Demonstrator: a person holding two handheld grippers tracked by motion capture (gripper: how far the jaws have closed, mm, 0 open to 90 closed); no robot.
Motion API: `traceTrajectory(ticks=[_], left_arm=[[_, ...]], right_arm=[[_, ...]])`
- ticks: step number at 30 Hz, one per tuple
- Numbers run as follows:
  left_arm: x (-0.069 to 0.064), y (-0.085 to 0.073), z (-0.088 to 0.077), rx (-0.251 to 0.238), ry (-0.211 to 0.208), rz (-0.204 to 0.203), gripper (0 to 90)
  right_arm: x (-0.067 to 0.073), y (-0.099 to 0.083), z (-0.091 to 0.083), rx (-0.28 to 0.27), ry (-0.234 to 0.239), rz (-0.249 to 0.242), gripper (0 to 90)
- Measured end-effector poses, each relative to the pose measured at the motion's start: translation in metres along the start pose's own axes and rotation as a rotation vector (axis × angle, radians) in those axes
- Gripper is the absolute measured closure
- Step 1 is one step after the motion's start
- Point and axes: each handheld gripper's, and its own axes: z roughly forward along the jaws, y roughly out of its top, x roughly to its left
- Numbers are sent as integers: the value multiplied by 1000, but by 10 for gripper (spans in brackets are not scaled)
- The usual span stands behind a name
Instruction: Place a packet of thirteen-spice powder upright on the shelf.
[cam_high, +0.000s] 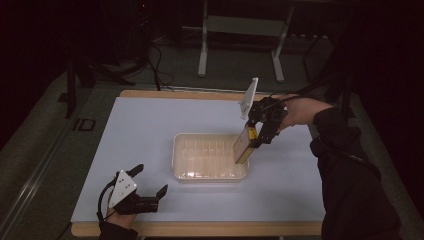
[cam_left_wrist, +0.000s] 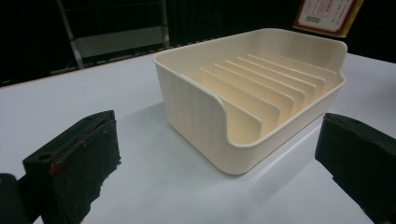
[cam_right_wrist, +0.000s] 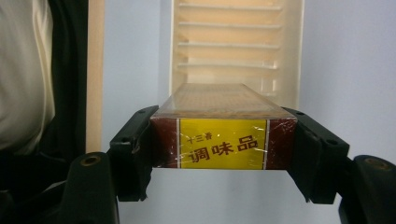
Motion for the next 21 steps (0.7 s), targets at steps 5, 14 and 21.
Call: traceTrajectory(ticks=[5, 14, 21], left_arm=[[0, 0, 0, -1, -1, 0, 0], [0, 0, -1, -4, -2, -3, 0], [0, 0, 0, -3, -6, 0, 0]], right_arm=[[-2, 8, 4, -5, 6, -12, 318], [-6, 25, 12, -35, 25, -28, 318], [-11, 36, 17, -102, 37, -1, 318]])
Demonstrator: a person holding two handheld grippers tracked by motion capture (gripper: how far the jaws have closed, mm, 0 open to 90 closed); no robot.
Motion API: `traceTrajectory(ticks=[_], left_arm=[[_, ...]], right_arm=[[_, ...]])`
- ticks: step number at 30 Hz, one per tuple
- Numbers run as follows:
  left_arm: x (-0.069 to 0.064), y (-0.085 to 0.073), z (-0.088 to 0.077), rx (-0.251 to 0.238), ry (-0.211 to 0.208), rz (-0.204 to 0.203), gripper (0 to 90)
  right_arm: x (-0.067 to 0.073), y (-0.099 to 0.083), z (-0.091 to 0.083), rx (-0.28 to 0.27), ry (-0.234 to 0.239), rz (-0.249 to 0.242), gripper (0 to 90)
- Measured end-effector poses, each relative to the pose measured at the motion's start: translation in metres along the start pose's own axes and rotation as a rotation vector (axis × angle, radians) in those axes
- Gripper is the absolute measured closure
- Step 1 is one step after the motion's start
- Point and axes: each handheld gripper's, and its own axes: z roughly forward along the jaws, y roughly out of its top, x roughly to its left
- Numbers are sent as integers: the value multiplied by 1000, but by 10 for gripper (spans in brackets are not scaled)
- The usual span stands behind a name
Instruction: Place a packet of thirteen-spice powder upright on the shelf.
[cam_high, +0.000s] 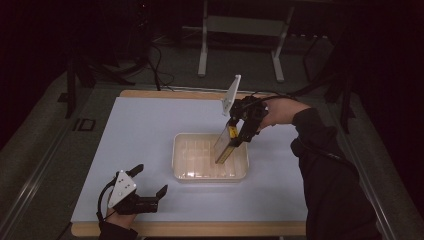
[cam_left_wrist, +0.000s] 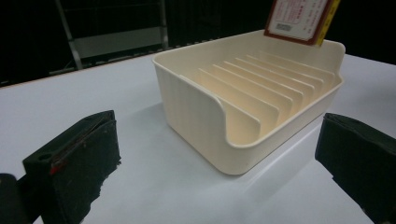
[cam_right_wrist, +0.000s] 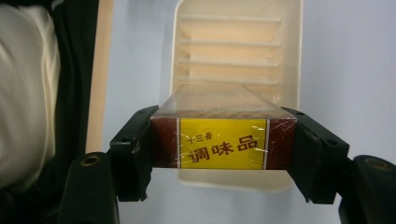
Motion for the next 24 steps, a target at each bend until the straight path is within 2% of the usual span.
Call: traceTrajectory(ticks=[5, 12, 17, 22, 23, 24], left_arm=[[0, 0, 0, -2, 1, 1, 0], [0, 0, 0, -2, -1, 4, 0], [0, 0, 0, -3, 0, 5, 0], [0, 0, 0, -9, -4, 1, 0], [0, 0, 0, -12, -5, 0, 0], [0, 1, 0, -13, -6, -1, 0]], right_arm=[[-2, 4, 6, 12, -1, 13, 318], [-4, 16, 12, -40, -3, -3, 319], [-5, 22, 16, -52, -3, -4, 319], [-11, 25, 24, -67, -6, 12, 318], [-10, 26, 26, -65, -8, 27, 318], [-12, 26, 30, -83, -9, 31, 318]])
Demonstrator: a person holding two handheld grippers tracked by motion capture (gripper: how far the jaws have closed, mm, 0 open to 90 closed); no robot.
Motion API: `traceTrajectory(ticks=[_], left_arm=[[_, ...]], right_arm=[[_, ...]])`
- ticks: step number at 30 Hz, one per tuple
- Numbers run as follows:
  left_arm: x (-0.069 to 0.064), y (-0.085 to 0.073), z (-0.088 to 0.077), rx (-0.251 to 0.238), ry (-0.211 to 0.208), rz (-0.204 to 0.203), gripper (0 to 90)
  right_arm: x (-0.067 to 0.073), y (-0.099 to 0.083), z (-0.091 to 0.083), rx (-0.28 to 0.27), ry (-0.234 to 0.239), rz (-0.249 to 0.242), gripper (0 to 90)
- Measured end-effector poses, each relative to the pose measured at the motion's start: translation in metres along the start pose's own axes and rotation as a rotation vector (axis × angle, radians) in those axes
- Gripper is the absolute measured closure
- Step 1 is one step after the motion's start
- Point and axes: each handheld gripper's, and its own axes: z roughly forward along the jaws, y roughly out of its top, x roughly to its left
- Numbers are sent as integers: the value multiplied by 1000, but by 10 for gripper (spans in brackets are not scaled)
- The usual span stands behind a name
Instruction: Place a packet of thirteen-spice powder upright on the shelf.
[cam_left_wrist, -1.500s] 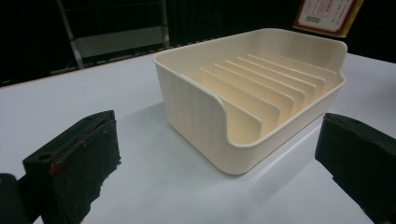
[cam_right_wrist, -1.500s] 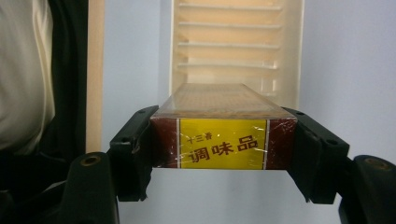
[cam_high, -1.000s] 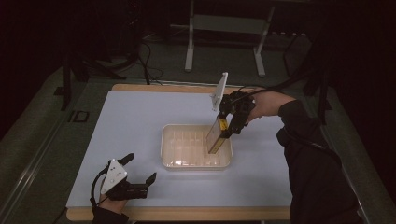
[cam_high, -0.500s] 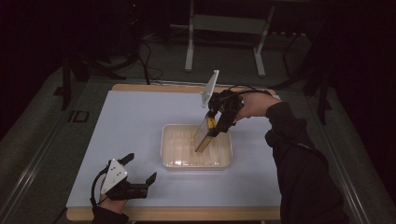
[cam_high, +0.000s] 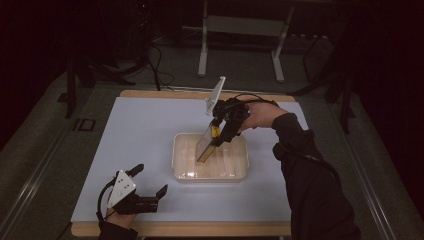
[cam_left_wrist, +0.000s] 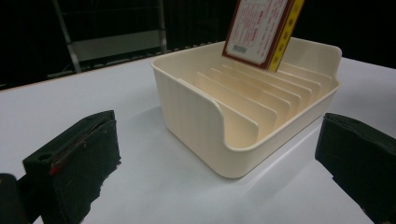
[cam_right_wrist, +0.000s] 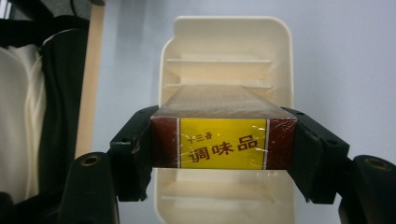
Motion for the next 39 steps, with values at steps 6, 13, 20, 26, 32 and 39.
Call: traceTrajectory(ticks=[6, 13, 20, 26, 32, 39], left_arm=[[0, 0, 0, 3, -3, 4, 0], [0, 0, 0, 3, -5, 5, 0], [0, 0, 0, 4, -5, 5, 0], [0, 0, 0, 6, -4, 5, 0], [0, 0, 0, 4, -6, 3, 0], [0, 0, 1, 4, -7, 4, 0]], right_arm=[[-4, 0, 13, 8, -2, -5, 318], [-7, -1, 21, 20, -3, 11, 319], [-10, -5, 31, 33, 13, 25, 318], [-11, -5, 40, 40, 18, 31, 318], [-12, -5, 47, 46, 23, 38, 318], [-12, -4, 52, 45, 19, 35, 318]])
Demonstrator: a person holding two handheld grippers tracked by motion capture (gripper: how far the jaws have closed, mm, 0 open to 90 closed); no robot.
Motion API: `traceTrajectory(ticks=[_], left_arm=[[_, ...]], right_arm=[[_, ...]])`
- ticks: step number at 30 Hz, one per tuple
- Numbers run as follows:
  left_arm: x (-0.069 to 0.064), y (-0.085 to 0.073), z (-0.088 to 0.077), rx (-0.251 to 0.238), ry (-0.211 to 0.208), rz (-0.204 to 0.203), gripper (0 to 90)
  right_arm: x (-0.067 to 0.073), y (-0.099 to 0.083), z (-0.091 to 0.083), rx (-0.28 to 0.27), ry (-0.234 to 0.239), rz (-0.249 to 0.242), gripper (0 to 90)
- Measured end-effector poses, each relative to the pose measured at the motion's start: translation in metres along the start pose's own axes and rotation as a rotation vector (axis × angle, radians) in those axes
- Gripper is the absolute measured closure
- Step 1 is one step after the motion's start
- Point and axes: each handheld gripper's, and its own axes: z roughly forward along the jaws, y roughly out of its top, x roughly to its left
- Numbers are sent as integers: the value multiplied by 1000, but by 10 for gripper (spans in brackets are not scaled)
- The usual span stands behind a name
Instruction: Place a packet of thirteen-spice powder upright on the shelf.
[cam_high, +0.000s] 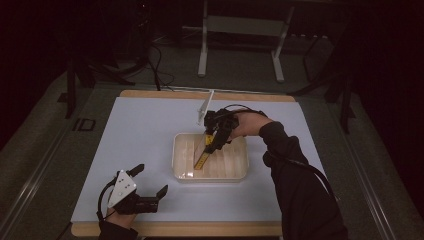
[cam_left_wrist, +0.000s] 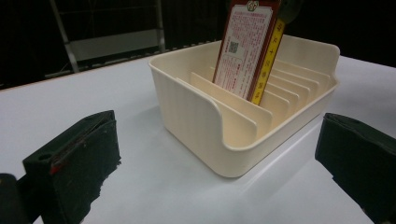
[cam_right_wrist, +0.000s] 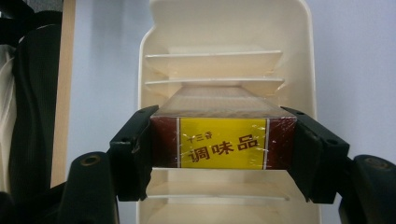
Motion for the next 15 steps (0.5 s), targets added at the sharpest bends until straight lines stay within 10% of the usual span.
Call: traceTrajectory(ticks=[15], left_arm=[[0, 0, 0, -1, -5, 1, 0]], right_arm=[[-2, 8, 14, -3, 4, 11, 317]])
